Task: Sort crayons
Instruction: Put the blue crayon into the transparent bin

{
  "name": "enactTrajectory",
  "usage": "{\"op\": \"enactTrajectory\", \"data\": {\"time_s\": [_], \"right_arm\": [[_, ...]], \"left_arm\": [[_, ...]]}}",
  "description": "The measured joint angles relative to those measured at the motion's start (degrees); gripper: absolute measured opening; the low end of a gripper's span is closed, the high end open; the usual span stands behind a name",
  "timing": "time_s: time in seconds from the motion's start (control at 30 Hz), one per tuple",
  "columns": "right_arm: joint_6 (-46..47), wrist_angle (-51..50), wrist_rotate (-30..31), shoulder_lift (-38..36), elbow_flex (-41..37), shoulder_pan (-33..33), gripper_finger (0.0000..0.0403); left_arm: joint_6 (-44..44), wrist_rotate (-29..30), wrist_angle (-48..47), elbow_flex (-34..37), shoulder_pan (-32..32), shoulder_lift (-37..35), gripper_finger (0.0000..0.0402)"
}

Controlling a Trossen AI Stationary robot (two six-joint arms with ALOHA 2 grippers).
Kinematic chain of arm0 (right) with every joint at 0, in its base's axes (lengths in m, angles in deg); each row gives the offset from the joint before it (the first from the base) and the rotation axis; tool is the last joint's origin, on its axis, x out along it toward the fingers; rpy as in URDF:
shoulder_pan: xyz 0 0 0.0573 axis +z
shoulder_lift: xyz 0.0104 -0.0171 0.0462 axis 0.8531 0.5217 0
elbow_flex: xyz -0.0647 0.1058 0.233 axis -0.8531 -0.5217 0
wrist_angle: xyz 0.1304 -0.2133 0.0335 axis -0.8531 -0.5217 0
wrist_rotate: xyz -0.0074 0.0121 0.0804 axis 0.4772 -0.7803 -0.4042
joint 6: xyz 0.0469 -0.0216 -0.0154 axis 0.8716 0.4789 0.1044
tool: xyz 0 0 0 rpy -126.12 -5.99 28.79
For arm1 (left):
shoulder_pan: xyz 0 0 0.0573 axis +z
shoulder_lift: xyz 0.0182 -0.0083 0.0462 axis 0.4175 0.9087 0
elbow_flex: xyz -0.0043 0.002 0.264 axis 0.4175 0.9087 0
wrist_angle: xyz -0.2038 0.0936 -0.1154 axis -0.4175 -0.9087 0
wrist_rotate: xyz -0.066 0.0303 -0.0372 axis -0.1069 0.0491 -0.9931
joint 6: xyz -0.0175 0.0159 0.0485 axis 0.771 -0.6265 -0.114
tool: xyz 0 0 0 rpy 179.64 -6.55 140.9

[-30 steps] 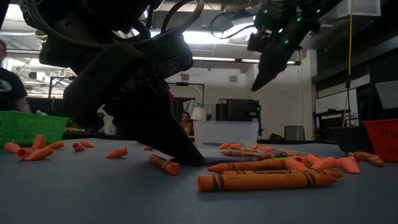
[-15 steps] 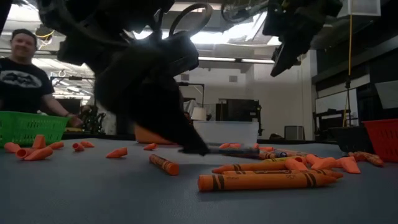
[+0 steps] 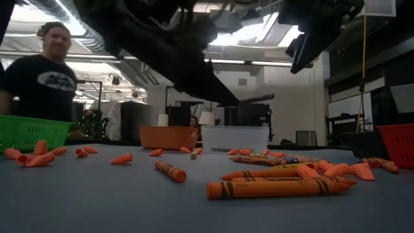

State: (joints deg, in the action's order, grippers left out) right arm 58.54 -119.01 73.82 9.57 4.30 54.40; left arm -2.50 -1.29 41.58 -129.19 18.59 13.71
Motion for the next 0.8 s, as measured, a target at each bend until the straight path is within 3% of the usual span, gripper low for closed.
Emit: {"op": "enactTrajectory", "data": {"time_s": [0.43,0.8], "right_arm": [[1.71,0.35,4.79,0.02,0.0,5.81,0.0131],[1.3,0.74,7.56,0.02,0.0,5.63,0.0131]], "left_arm": [[-6.01,-0.28,8.35,-0.04,16.3,0.0,0.0006],[-9.23,-3.47,17.25,-0.09,25.76,0.0,0.0006]]}}
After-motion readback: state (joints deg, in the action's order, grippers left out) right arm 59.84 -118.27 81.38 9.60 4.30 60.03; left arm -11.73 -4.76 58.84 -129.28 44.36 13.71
